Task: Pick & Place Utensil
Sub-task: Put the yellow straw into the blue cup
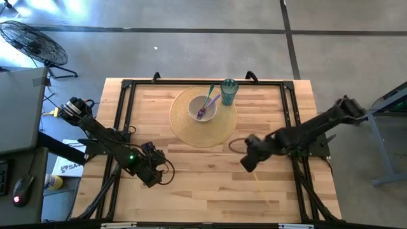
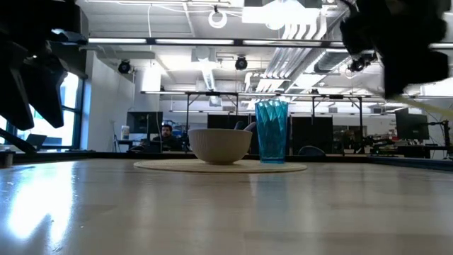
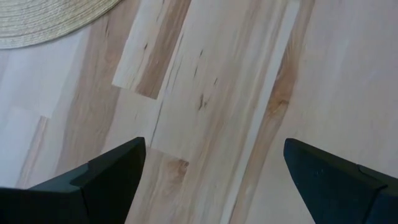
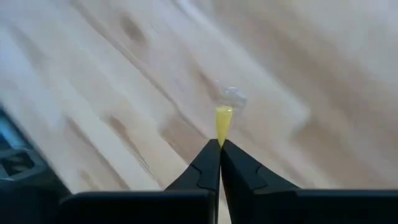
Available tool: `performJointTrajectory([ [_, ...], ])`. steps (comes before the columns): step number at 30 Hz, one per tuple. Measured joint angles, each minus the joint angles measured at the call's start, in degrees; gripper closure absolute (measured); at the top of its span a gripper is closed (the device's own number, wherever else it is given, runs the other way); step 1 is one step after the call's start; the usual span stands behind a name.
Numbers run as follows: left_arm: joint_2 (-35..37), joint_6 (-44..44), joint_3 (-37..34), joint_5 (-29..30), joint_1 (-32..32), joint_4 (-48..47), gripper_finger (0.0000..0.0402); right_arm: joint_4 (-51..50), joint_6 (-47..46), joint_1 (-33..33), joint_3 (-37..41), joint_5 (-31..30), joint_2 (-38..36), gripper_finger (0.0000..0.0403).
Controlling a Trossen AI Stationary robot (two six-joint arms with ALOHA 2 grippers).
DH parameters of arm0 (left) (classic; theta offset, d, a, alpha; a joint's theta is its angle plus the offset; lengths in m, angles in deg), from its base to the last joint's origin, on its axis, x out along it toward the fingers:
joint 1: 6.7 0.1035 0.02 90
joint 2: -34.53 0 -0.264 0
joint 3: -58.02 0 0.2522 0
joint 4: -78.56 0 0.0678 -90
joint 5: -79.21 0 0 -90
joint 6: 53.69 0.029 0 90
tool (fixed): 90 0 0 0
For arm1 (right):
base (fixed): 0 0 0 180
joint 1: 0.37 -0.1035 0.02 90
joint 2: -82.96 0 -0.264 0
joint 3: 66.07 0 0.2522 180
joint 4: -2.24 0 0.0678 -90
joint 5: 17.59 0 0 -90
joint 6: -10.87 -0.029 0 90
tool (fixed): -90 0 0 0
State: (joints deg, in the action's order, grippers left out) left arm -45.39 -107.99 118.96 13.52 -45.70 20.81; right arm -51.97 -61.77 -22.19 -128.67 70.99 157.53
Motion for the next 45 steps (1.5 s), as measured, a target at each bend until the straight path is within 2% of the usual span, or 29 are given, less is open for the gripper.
performJointTrajectory([
  [8, 0.0, 0.0, 0.0, -0.1, 0.0, 3.5, 0.0024, -0.1, 17.7, 5.4, -6.5, -14.9, -10.5, 0.04],
  [18, 0.0, 0.0, 0.0, -0.3, 0.0, 7.7, 0.0024, 0.2, 36.5, 10.6, -16.5, -28.3, -19.3, 0.0401],
  [23, 0.0, 0.0, 0.0, -0.3, 0.0, 8.1, 0.0024, 2.7, 43.5, 12.7, -18.3, -40.6, -21.7, 0.0401],
  [29, 0.0, 0.0, 0.0, -0.3, 0.0, 8.2, 0.0024, 14.4, 51.1, 15.5, -18.2, -58.2, -21.8, 0.0401],
  [32, 0.0, 0.0, 0.0, -0.3, 0.0, 8.2, 0.0024, 22.0, 55.8, 18.4, -18.2, -59.2, -20.5, 0.0401],
  [36, 0.0, 0.0, 0.0, -0.4, 0.0, 8.2, 0.0024, 29.7, 61.0, 23.0, -18.1, -55.3, -16.7, 0.0401],
  [45, 0.0, 0.0, 0.0, -0.4, 0.0, 8.2, 0.0024, 30.3, 59.4, 31.9, -18.1, -47.0, -4.5, 0.0399],
])
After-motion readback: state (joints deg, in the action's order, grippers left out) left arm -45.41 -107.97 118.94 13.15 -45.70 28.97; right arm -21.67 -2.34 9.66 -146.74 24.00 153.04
